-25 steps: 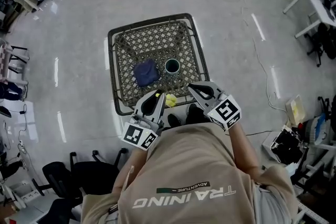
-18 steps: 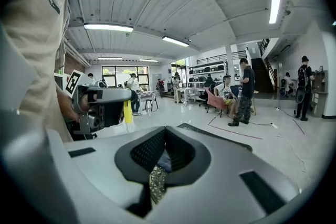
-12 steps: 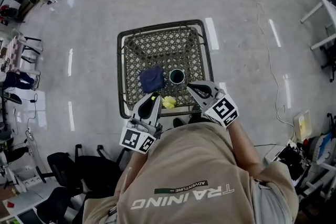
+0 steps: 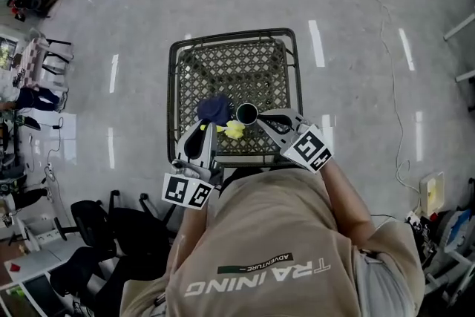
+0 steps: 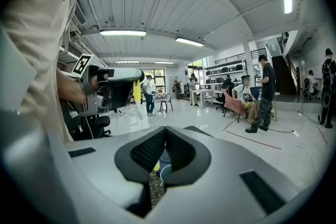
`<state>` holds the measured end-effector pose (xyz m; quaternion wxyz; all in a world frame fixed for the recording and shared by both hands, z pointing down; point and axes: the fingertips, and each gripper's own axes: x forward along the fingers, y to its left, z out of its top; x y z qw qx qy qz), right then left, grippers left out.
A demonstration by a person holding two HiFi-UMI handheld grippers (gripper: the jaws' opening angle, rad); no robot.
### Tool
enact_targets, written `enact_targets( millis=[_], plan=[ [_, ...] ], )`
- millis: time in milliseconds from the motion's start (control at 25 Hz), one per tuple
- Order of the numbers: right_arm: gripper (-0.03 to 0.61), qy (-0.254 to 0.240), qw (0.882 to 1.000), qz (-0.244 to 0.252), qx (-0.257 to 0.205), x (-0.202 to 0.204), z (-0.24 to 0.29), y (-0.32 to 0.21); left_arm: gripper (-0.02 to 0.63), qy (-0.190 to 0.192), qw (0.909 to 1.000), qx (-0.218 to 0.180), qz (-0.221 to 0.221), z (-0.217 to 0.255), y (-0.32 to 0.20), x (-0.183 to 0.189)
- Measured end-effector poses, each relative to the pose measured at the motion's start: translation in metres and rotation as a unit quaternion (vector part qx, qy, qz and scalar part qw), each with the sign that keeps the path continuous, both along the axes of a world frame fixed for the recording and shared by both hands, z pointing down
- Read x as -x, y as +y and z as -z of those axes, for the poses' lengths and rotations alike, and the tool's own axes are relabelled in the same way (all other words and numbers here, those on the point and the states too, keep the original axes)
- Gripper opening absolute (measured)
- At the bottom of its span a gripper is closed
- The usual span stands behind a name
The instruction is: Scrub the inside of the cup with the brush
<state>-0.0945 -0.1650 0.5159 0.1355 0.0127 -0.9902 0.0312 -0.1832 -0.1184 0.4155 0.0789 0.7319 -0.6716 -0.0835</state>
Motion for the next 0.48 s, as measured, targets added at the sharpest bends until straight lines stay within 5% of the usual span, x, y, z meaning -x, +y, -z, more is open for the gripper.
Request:
enact_targets(
  millis=[480],
  plan=[
    [0.015,0.0,1.0,0.016,-0.017,0.017,-0.014,-0.014,0.052,0.0,0.9995,0.018,0.026,-0.013,0.002,0.018]
  ],
)
